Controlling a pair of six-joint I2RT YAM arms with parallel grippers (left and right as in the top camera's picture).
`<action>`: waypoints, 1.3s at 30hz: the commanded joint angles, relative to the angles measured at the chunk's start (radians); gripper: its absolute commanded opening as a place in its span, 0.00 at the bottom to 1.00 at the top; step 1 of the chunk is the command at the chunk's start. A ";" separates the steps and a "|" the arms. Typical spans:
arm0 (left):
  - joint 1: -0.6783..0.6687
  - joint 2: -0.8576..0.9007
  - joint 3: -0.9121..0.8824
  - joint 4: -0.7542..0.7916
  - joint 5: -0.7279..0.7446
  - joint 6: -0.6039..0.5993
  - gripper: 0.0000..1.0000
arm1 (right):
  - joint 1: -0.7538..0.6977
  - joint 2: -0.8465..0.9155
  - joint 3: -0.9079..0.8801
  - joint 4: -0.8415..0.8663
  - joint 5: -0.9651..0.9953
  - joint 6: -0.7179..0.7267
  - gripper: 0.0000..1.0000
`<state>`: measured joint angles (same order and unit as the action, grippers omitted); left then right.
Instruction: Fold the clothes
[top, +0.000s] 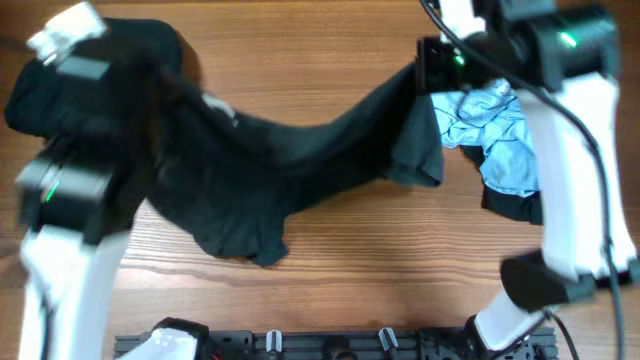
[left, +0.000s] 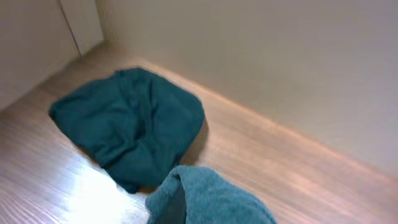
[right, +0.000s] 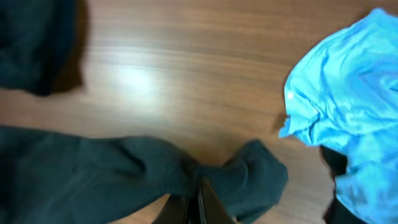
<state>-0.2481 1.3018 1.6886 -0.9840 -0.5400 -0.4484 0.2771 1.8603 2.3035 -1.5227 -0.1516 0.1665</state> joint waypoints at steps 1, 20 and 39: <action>0.010 0.161 0.004 0.091 -0.057 -0.008 0.04 | -0.037 0.151 -0.005 0.060 0.020 0.017 0.04; 0.070 0.409 0.007 0.321 0.081 -0.001 1.00 | -0.135 0.377 0.040 0.394 -0.067 -0.093 1.00; 0.060 0.567 -0.086 0.103 0.410 0.023 0.71 | -0.021 0.374 0.012 0.074 -0.075 -0.141 0.95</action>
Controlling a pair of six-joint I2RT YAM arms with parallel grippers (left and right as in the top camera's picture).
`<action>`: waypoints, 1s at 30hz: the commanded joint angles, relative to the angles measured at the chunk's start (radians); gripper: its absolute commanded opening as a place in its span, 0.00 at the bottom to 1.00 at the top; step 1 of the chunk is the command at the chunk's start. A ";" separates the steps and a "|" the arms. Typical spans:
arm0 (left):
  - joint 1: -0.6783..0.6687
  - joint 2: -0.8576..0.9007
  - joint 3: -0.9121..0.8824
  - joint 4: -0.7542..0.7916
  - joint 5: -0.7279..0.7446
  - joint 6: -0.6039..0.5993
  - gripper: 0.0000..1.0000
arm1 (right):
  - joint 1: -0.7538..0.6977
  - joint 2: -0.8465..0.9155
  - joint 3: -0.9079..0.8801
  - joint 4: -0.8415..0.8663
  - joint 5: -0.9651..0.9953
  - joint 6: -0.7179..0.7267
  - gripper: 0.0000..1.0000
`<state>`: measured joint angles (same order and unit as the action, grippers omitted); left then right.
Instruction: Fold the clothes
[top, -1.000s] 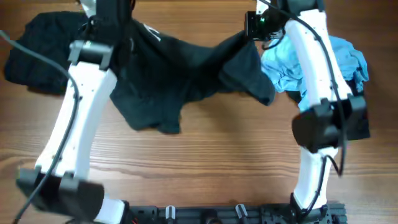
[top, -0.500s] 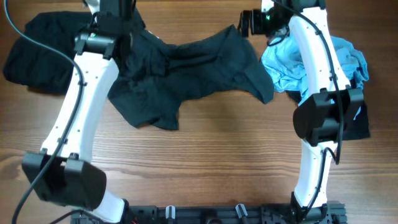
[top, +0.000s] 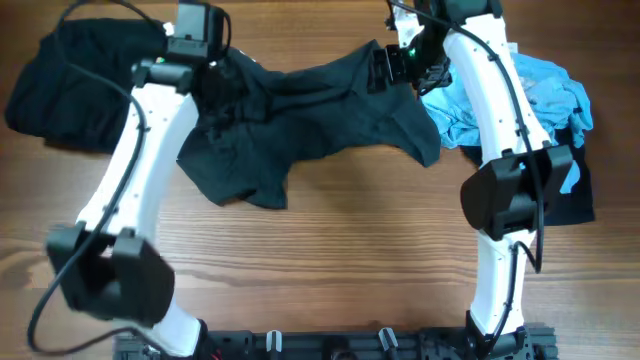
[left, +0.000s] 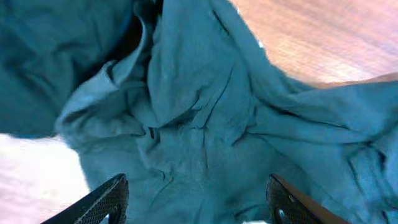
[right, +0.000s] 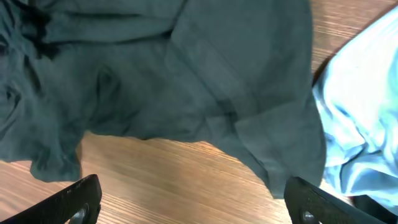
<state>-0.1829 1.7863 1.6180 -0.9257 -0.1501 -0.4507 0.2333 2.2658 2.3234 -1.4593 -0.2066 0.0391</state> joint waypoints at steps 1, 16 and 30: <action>-0.011 0.102 -0.015 0.066 0.020 0.051 0.75 | 0.030 -0.031 -0.009 0.014 -0.020 -0.013 0.95; -0.017 0.381 -0.015 0.352 -0.022 0.291 0.86 | 0.043 -0.029 -0.022 0.035 -0.020 -0.013 0.94; -0.017 0.262 0.027 0.338 -0.095 0.270 0.04 | 0.043 -0.029 -0.022 0.056 -0.019 -0.026 0.89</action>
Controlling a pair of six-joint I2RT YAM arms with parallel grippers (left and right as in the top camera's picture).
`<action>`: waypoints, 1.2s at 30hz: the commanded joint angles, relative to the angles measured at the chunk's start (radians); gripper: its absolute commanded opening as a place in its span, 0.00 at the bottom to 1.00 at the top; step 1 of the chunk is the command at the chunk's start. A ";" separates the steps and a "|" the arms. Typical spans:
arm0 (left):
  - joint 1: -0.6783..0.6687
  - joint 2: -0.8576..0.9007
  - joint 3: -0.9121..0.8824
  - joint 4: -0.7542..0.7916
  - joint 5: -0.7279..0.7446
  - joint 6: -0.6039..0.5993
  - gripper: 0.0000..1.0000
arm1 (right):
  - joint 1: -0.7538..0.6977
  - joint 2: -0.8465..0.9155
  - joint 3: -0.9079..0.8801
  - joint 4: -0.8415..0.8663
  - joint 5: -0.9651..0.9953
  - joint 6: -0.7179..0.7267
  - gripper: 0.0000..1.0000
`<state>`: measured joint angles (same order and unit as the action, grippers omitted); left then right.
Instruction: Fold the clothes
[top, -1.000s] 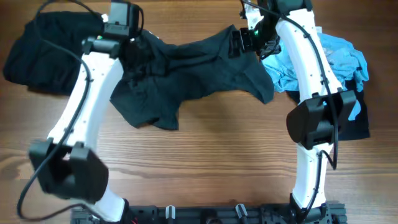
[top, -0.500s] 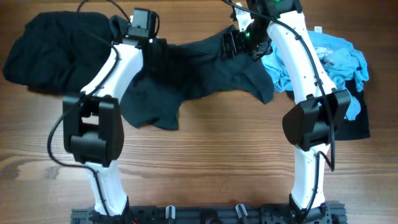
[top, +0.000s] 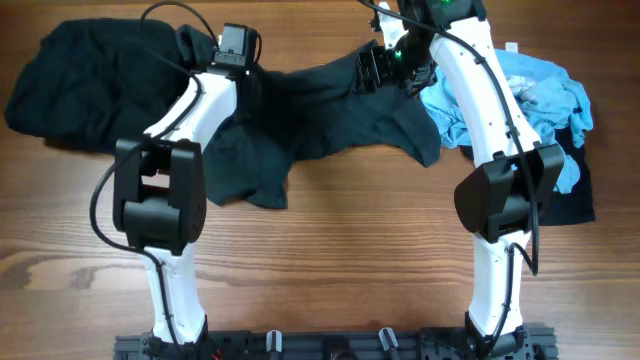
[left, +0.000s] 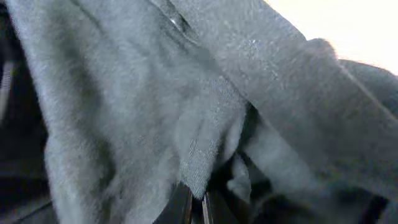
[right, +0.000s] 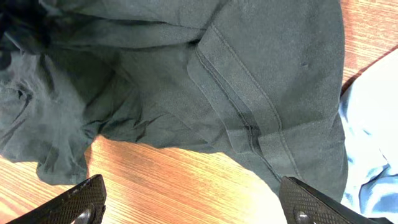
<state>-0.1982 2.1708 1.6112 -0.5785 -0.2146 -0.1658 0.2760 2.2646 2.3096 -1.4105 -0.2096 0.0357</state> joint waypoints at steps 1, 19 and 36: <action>-0.002 -0.158 0.034 -0.016 -0.029 -0.034 0.04 | 0.001 -0.028 -0.008 0.009 -0.016 -0.033 0.90; -0.002 -0.600 0.034 0.009 -0.079 -0.059 0.04 | 0.031 0.045 -0.013 0.010 -0.039 -0.148 0.88; -0.002 -0.600 0.034 -0.047 -0.079 -0.068 0.04 | 0.198 0.248 -0.014 0.338 -0.006 -0.079 0.94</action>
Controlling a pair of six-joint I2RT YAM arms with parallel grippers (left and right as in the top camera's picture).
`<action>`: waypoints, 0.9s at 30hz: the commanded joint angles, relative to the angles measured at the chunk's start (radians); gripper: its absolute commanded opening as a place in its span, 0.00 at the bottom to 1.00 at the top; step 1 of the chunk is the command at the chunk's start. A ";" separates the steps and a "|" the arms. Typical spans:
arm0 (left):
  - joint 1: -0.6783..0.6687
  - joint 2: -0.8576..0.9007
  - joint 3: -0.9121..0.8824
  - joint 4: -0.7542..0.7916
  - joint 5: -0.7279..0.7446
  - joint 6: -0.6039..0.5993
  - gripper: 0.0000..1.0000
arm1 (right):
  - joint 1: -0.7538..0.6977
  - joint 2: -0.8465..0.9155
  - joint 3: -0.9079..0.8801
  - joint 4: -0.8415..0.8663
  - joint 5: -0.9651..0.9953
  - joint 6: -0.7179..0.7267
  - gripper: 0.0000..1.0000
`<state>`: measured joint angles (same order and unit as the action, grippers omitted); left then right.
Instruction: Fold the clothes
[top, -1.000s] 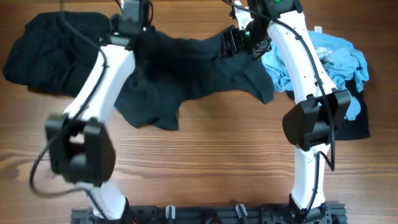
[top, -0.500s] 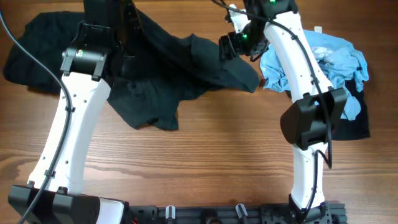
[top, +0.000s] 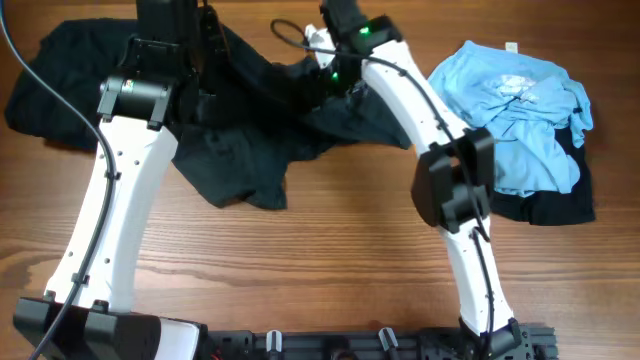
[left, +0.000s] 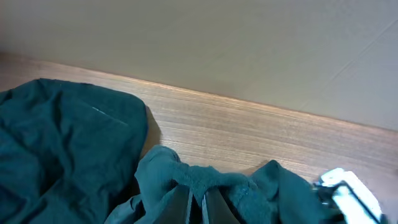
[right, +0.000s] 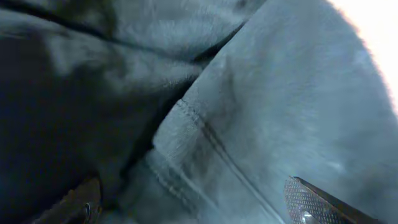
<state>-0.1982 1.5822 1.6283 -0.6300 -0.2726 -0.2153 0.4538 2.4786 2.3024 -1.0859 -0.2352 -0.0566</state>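
Observation:
A dark green garment (top: 255, 135) lies crumpled across the upper middle of the table. My left gripper (left: 198, 202) is shut on a raised fold of it, near the garment's left part (top: 205, 85). My right gripper (right: 196, 208) is open and pressed close over the cloth; its fingers (right: 314, 199) stand wide apart with only fabric between them. In the overhead view it sits at the garment's upper middle (top: 322, 82). What lies under the right jaws is hidden by the cloth.
A second dark garment (top: 50, 70) is heaped at the far left, beside the wall edge (left: 249, 102). A light blue shirt (top: 515, 110) lies at the right on top of a black piece of clothing (top: 545, 205).
My left gripper, still shut on the cloth, now holds the fold up off the table. My right gripper has moved left and down onto the garment, still open.
The garment first hung stretched between both shut grippers. Then it lay on the table with both grippers open above it. Later the left gripper was shut on the cloth and the right hovered open. Now the left holds a raised fold and the right rests open on the fabric.

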 joint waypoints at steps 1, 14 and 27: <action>-0.002 -0.011 0.016 0.005 -0.020 -0.029 0.04 | 0.025 0.042 -0.006 0.022 0.033 0.014 0.94; -0.002 -0.011 0.016 0.005 -0.020 -0.032 0.04 | 0.036 0.074 -0.006 0.103 0.224 0.059 0.10; -0.002 -0.064 0.045 0.011 -0.041 -0.031 0.04 | -0.079 -0.241 0.127 -0.099 0.229 0.082 0.04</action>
<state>-0.1982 1.5806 1.6295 -0.6289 -0.2733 -0.2306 0.4286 2.4485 2.3463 -1.1614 -0.0250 0.0071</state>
